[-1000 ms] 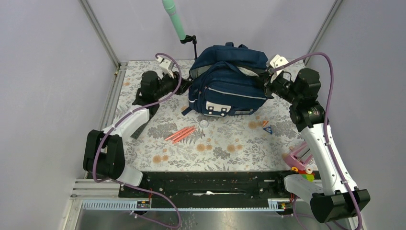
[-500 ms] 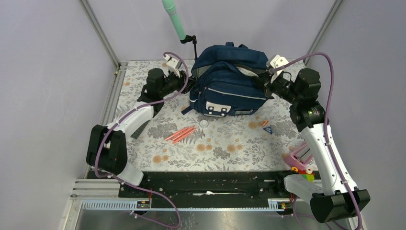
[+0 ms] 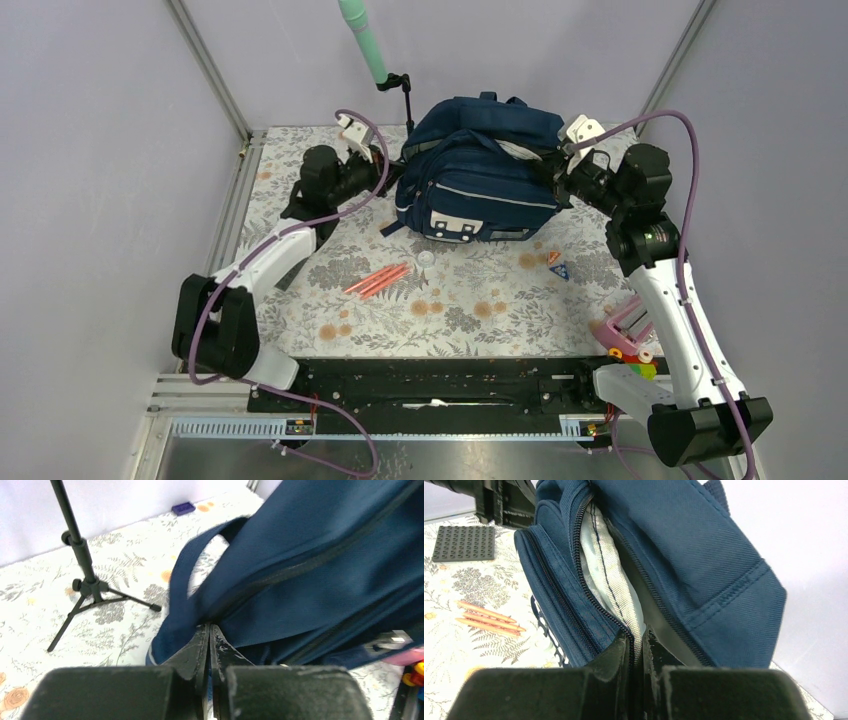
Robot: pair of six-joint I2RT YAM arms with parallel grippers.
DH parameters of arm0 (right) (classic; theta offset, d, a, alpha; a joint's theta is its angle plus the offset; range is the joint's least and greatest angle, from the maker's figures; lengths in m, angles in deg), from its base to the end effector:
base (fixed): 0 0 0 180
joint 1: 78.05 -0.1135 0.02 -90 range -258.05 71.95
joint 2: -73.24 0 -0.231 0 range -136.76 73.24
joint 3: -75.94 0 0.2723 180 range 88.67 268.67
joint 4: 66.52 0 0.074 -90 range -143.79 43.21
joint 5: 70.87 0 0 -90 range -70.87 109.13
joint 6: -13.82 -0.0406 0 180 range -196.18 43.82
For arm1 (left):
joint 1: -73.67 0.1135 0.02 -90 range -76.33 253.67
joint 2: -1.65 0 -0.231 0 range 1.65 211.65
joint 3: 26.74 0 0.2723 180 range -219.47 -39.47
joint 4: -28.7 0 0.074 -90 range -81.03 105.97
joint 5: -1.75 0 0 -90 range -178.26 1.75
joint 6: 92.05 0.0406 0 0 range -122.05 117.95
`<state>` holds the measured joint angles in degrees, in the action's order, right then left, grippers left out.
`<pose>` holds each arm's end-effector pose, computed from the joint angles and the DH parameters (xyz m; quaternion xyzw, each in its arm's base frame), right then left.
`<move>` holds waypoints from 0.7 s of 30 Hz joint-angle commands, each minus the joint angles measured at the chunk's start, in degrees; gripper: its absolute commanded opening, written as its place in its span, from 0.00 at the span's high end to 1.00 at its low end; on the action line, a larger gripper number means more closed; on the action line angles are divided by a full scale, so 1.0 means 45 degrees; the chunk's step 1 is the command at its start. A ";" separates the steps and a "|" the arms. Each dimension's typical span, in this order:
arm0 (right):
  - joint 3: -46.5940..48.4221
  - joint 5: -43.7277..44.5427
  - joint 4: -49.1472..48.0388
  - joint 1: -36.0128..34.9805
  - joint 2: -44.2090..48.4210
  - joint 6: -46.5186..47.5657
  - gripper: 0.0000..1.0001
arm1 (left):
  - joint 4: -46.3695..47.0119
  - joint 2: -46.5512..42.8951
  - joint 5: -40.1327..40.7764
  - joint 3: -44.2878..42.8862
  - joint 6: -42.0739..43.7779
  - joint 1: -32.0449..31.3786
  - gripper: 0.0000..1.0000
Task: Pack the student bag
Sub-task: Adjust the student bag at the center of the board.
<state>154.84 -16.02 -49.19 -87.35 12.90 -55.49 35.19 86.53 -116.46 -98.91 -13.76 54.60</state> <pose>0.2637 0.0669 0.4032 -0.3810 0.5883 0.1426 0.6989 0.3473 -0.1404 0.2718 0.2087 0.7101 -0.3468 0.5762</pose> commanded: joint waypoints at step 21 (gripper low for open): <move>0.0208 0.0177 -0.2463 0.0063 0.0749 -0.0040 1.00 | 0.0912 -0.2743 0.1702 -0.0035 0.0201 -0.0040 0.08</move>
<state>154.34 -15.98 -49.36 -87.26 13.21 -55.47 38.34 75.30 -114.21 -97.57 -17.30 54.17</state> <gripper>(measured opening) 0.096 0.843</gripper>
